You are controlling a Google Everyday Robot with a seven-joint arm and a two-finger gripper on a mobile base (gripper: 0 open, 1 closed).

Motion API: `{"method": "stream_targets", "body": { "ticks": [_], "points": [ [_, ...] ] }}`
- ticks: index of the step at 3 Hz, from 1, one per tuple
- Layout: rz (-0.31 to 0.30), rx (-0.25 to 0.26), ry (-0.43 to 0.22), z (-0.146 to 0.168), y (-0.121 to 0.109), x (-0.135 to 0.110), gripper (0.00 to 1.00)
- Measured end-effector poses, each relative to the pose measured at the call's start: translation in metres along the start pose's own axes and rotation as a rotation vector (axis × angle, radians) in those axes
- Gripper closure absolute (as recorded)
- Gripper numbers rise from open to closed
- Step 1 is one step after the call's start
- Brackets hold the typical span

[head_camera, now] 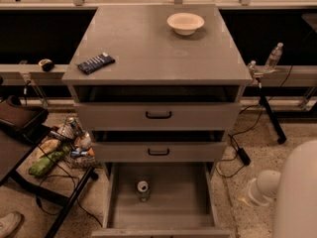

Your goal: Place green can into bottom drawer

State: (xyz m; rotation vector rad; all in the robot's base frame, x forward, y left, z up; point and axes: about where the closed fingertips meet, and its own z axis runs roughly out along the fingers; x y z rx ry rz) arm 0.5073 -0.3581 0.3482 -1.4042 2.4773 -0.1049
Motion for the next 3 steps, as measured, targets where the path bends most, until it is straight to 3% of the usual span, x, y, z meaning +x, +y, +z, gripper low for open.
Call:
{"method": "stream_targets", "body": {
  "ticks": [1,2,3],
  "points": [
    [0.034,0.002,0.026,-0.033,0.025,0.046,1.00],
    [0.076,0.021,0.042,-0.084,0.050,0.088,1.00],
    [0.082,0.033,0.043,-0.093,0.050,0.092,0.82]
  ]
}}
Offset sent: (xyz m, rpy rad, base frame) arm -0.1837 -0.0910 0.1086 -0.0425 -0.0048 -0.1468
